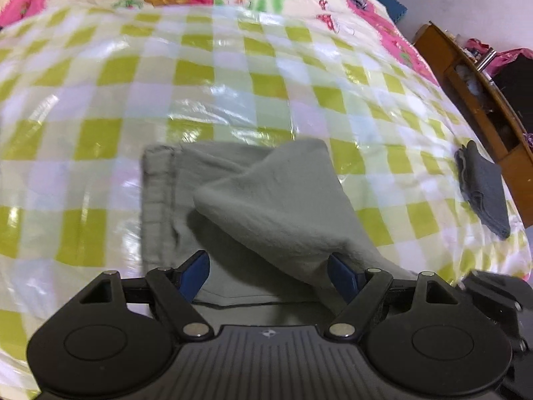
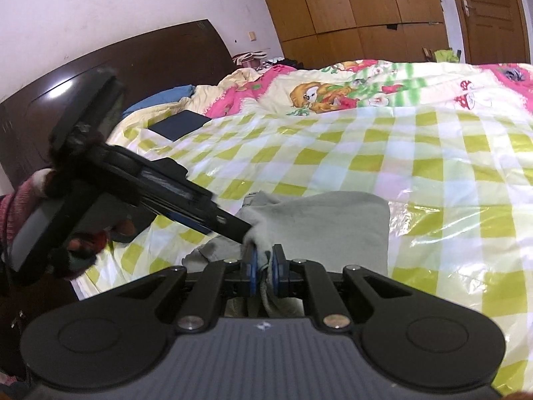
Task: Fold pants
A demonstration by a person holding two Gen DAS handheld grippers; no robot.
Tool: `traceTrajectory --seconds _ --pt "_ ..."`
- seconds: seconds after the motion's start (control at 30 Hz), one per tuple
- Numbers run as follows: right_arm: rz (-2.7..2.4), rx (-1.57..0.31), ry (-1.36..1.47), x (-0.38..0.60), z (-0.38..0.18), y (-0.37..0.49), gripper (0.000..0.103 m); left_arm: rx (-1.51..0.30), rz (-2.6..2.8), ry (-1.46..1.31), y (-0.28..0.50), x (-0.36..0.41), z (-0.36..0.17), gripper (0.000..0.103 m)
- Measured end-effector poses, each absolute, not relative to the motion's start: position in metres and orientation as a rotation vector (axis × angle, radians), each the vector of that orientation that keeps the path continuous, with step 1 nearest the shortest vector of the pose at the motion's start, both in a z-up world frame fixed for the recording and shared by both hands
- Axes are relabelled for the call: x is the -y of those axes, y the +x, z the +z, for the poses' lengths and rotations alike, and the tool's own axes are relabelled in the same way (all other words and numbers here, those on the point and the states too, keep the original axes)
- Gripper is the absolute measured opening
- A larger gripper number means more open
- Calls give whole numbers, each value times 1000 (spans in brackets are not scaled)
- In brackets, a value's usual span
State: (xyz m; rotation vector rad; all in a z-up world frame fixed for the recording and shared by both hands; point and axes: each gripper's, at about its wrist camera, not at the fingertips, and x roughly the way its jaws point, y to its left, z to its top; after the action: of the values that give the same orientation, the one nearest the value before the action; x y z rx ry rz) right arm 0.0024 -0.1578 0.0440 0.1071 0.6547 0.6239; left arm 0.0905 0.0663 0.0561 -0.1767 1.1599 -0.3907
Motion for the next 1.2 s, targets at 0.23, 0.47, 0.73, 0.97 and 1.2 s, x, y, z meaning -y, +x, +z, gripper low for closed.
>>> traceTrajectory --seconds 0.23,0.47,0.73,0.97,1.2 --pt "638 -674 100 158 34 -3 9 -1179 -394 -207 88 -68 57 90" --pt "681 -692 99 148 25 -6 10 -1182 -359 -254 96 -74 54 91" --pt "687 -692 107 151 26 -9 10 -1158 -305 -152 101 -51 42 68" --pt "703 -683 131 136 36 4 10 -1108 -335 -34 126 -51 55 21" --pt "728 -646 103 94 56 28 10 -1005 -352 39 143 -73 76 20"
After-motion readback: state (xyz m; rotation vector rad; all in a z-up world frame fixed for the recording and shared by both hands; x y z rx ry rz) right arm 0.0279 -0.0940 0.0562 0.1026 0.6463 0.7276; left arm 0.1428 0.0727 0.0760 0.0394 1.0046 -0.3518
